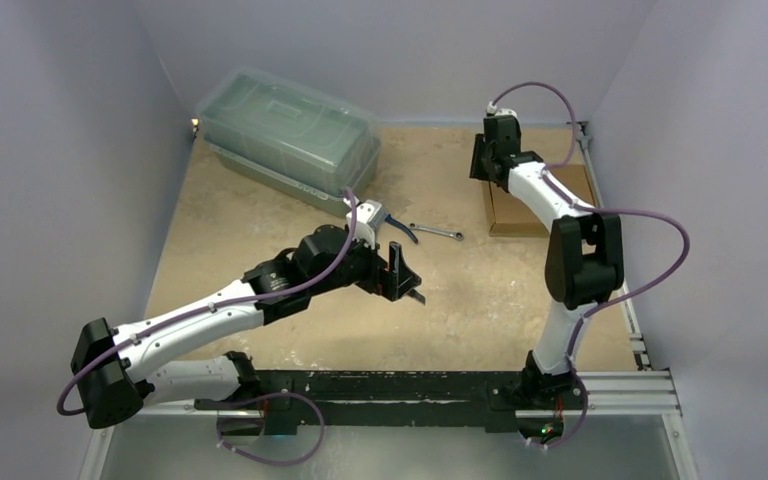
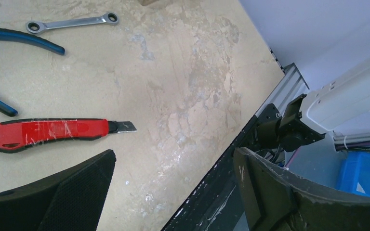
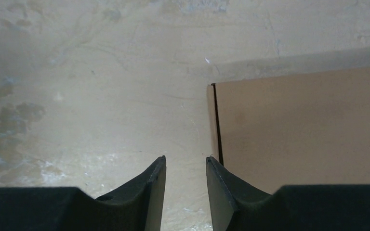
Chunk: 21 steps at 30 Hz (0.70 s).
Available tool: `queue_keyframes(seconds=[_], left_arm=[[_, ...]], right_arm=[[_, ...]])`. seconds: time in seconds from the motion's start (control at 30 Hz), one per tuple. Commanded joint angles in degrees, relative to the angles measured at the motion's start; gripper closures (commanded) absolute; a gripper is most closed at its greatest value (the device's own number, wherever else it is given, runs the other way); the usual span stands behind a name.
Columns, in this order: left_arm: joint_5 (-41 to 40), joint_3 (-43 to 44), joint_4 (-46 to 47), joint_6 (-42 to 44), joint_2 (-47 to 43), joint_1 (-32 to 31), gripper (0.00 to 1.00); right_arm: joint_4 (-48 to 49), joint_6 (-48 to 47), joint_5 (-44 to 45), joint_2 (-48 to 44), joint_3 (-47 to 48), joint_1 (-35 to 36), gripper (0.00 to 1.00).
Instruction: Unpack the express box
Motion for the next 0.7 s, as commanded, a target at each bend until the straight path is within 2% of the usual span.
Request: queue_keyframes(seconds=[0.0, 0.17, 0.33, 0.67], left_arm=[[-1.69, 3.46, 0.66, 0.56, 0.07, -0.22, 0.07], [-1.69, 3.61, 0.31, 0.58, 0.17, -0.20, 0.07], [-3.19, 5.09, -0.74, 1.47, 0.88, -0.22, 0.07], [-2.92, 5.76, -0.62, 2.07, 1.94, -0.24, 0.07]], right_arm=[[-0.96, -2.68, 3.09, 0.98, 2.45, -0.29, 0.61], [-1.42, -3.68, 4.82, 3.23, 3.12, -0.32, 0.62], [-1.94, -4.48, 5.36, 4.93, 3.53, -0.32, 0.68], [-1.36, -5.82, 6.47, 5.97, 2.41, -0.24, 0.70]])
